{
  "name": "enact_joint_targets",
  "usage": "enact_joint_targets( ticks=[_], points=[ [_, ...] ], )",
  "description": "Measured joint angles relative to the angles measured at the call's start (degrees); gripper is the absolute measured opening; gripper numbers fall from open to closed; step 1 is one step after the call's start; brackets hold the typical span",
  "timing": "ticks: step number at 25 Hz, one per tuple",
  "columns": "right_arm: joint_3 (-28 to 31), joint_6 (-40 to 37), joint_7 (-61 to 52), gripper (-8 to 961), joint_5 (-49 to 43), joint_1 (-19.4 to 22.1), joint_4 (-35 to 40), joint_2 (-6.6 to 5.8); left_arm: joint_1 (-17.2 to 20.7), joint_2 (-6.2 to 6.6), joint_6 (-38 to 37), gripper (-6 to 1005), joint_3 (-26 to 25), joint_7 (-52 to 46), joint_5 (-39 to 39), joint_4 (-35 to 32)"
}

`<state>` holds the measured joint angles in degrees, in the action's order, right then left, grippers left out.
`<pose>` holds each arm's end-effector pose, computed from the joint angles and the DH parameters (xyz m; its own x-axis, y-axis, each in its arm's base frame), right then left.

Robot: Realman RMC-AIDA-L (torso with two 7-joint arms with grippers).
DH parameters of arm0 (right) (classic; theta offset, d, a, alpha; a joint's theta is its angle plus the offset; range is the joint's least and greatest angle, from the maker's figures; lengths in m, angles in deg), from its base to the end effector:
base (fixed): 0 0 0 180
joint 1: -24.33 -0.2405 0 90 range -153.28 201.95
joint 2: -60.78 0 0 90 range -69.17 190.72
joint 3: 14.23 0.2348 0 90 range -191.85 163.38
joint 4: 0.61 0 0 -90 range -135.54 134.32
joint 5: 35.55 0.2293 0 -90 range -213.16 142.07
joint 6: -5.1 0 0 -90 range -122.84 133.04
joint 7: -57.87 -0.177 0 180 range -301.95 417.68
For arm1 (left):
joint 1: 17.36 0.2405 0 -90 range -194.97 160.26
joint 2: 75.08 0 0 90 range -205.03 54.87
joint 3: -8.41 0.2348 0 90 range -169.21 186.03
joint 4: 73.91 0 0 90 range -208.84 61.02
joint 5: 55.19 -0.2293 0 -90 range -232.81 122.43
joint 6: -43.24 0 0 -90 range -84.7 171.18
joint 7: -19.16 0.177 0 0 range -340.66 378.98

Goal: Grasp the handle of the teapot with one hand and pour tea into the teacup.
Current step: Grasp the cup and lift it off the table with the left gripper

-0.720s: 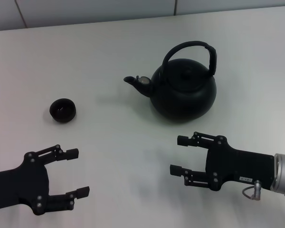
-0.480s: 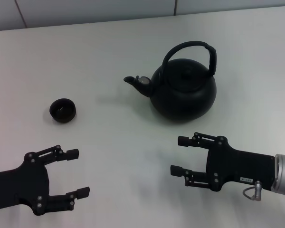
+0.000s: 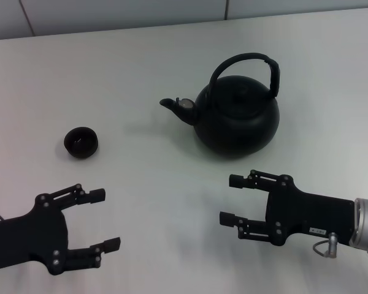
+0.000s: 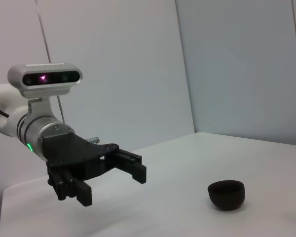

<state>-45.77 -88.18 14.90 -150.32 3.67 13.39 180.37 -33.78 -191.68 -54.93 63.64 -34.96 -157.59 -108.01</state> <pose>0.2877 0.2441 -0.0762 0.7441 -0.1914 -0.6401 -0.3902 -0.9022 -0.1838 -0.2776 0.2549 -0.0330 0.8444 0.1016 0.5260 0.1953 -0.9727 -0.1256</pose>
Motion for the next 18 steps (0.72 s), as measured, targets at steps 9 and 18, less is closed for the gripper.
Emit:
enact_joint_targets(
  ticks=[9, 18],
  points=[
    [0.2, 0.1, -0.5, 737, 0.3, -0.7, -1.1, 0.11, -0.6, -1.93, 2.6, 839, -2.7, 5.3, 1.4, 1.2],
    [0.2, 0.8, 0.1, 738, 0.9, -1.2, -2.7, 0.14, -2.1, -2.04, 8.9, 837, -3.0, 12.4, 16.2, 11.0]
  ],
)
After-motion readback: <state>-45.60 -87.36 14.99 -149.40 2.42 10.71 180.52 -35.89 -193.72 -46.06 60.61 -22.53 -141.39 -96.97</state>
